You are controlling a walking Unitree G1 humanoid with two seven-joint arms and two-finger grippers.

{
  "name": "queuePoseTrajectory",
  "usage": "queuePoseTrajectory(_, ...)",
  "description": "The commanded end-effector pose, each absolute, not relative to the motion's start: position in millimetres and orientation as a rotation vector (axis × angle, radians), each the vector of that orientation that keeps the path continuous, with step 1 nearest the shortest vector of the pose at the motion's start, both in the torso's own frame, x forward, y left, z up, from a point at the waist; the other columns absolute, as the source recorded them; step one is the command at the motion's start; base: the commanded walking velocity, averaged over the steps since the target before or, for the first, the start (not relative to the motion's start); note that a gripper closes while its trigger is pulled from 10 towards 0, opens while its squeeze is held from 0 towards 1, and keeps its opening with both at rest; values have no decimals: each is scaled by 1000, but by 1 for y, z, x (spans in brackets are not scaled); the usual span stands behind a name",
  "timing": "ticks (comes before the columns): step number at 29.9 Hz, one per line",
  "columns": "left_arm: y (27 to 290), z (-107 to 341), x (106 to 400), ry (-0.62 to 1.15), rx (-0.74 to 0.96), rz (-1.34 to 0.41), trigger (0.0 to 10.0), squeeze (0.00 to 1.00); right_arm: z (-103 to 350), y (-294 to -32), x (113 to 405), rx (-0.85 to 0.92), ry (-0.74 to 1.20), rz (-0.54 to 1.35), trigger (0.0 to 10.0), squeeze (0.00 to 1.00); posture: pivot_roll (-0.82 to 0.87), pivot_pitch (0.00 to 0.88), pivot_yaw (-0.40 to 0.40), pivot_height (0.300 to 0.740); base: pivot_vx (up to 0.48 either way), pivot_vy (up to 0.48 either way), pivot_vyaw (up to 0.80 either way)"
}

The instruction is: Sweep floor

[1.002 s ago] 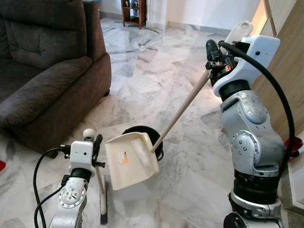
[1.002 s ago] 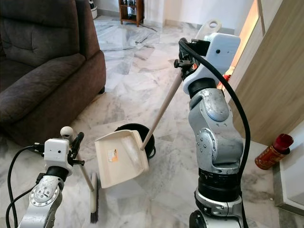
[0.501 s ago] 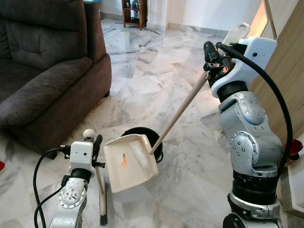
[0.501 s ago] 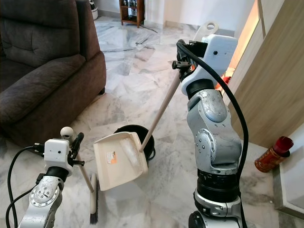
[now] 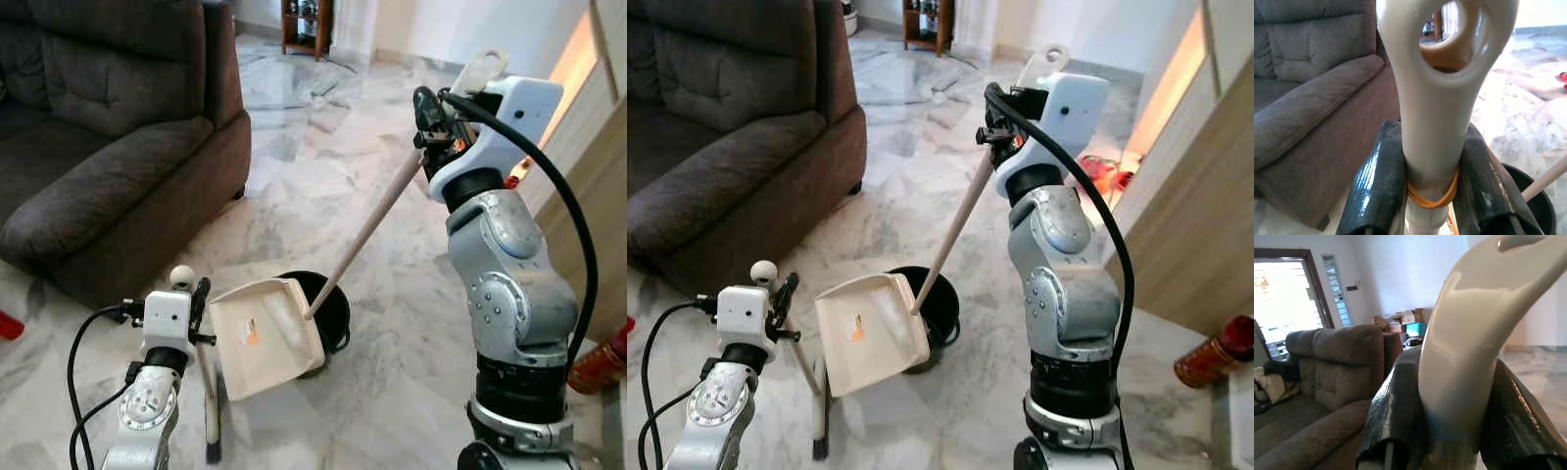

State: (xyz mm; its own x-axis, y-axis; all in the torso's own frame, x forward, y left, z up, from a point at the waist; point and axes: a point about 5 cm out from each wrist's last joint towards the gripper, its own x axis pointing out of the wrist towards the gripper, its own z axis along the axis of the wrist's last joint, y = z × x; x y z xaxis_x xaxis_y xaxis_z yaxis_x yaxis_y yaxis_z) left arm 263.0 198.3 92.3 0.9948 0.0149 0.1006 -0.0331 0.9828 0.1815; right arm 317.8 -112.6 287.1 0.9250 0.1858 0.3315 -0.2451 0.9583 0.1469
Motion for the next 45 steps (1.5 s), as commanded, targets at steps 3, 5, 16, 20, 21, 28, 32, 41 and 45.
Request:
queuePoseTrajectory(3,193,102,266,-153,192,8,10000,0,297,-121,314,189,-385,200,10000,0,114,68,-1,740,292,0,0)
queuePoseTrajectory(5,193,102,266,-154,192,9,10000,0,298,-121,314,194,-388,204,10000,0,116,69,-3,740,292,0,0)
queuePoseTrajectory(16,193,104,267,-160,193,12,10000,0,300,-120,314,208,-401,207,10000,0,115,65,-4,740,338,0,0)
queuePoseTrajectory(20,193,104,267,-161,192,12,10000,0,300,-120,314,207,-402,208,10000,0,116,63,-4,740,354,0,0)
queuePoseTrajectory(21,193,104,267,-162,192,12,10000,0,300,-120,314,208,-402,208,10000,0,117,62,-4,740,416,0,0)
queuePoseTrajectory(28,193,104,267,-163,195,13,10000,0,300,-119,314,215,-402,213,10000,0,118,63,-4,740,346,0,0)
queuePoseTrajectory(32,193,104,267,-163,193,10,10000,0,299,-118,314,215,-399,212,10000,0,118,63,-4,740,293,0,0)
queuePoseTrajectory(41,192,104,266,-167,191,9,10000,0,296,-114,313,225,-393,219,10000,0,117,71,-4,740,156,0,0)
queuePoseTrajectory(45,192,104,265,-167,189,6,10000,0,297,-109,310,205,-422,231,10000,0,117,73,-4,740,0,0,0)
